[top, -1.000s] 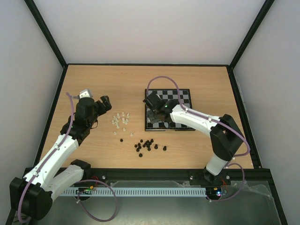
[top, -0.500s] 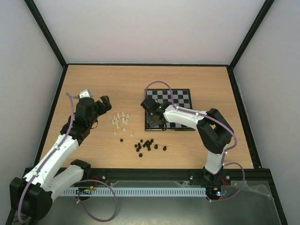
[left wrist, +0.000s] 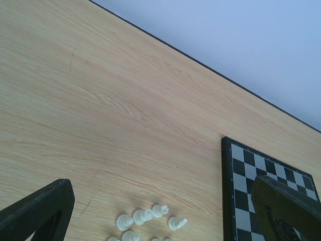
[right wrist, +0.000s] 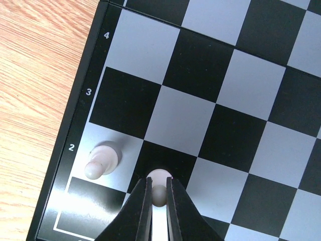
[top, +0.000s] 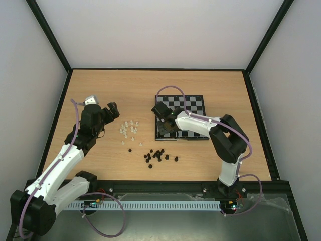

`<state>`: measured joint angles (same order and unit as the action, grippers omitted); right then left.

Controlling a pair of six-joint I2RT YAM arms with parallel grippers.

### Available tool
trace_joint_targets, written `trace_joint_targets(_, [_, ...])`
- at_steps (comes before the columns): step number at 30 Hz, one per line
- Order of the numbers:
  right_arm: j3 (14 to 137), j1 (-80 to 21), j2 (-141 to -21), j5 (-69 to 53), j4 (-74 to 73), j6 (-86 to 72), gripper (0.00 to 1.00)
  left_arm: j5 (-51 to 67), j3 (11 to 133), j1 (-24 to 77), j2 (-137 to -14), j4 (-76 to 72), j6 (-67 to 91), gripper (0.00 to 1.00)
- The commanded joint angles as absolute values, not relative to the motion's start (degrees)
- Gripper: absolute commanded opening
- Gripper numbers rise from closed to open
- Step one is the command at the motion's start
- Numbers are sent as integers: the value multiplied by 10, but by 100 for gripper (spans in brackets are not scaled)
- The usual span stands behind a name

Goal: Set up the chess pieces on the board
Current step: Place the chess piece on the chessboard, then pick up the chess piece at the center of the board.

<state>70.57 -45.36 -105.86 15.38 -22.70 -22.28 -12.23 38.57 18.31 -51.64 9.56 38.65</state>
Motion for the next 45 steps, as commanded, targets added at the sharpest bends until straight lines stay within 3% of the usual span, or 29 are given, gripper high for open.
trace_joint_targets(1, [712,-451,-1070,143,-233,-221,7,-121,380,180,-511,93,386,99])
trace_joint_targets(4, [711,-451,-1068,144,-234,-222,18,-121,380,180,-511,93,387,99])
trace_joint_targets(16, [715,-451,-1014,173,-254,-230,35,-121,380,180,-510,93,386,100])
trace_joint_targets(18, [714,-451,-993,171,-254,-230,45,-119,380,180,-510,93,386,100])
trace_joint_targets(20, [709,-452,-969,158,-246,-224,66,-116,378,180,-510,91,388,100])
trace_joint_targets(22, [705,-457,-952,143,-236,-219,77,-114,378,179,-509,90,388,99])
trace_joint_targets(24, [707,-469,-945,133,-230,-215,100,-114,378,179,-510,90,389,99])
trace_joint_targets(29, [734,-511,-968,102,-219,-209,100,-118,379,178,-510,93,390,100])
trace_joint_targets(36, [761,-562,-1026,77,-211,-220,62,-123,380,177,-509,96,390,99])
trace_joint_targets(39, [762,-579,-1050,70,-207,-225,50,-121,380,177,-509,96,390,100])
trace_joint_targets(45, [771,-598,-1095,62,-199,-234,48,-121,379,177,-505,96,390,99])
